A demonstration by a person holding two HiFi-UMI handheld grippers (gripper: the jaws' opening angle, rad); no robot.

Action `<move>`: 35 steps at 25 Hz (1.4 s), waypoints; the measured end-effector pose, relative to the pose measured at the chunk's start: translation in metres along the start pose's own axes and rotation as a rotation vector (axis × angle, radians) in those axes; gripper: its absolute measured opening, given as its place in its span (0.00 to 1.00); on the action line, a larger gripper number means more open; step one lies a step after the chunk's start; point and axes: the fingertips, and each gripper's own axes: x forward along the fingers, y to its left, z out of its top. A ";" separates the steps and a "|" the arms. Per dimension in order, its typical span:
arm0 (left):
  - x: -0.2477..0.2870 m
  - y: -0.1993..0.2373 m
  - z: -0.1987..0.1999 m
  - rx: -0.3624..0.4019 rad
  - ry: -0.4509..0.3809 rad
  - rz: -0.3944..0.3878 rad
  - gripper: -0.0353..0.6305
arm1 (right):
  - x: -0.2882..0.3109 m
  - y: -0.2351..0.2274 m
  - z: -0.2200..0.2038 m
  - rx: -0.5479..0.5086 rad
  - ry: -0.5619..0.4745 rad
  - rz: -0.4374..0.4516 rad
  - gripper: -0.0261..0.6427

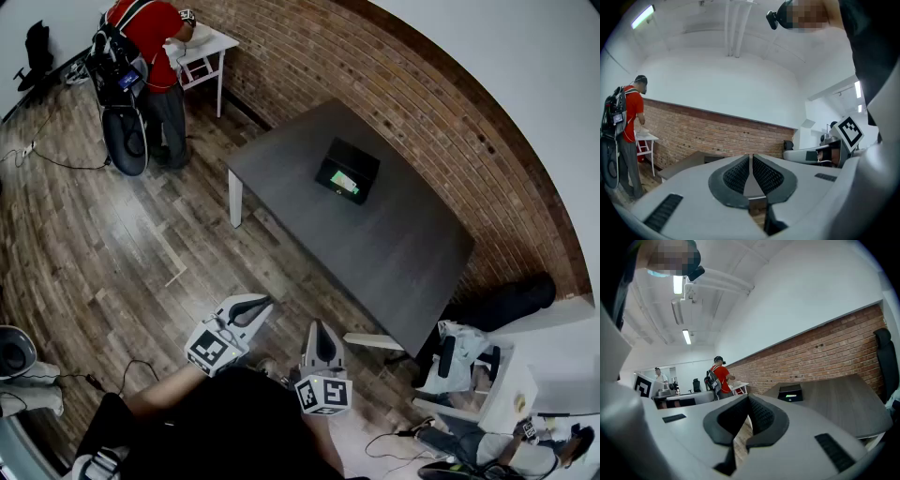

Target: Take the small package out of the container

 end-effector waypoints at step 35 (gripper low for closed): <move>-0.063 0.070 -0.016 -0.059 0.010 -0.094 0.13 | 0.047 0.094 -0.025 0.032 -0.019 -0.063 0.08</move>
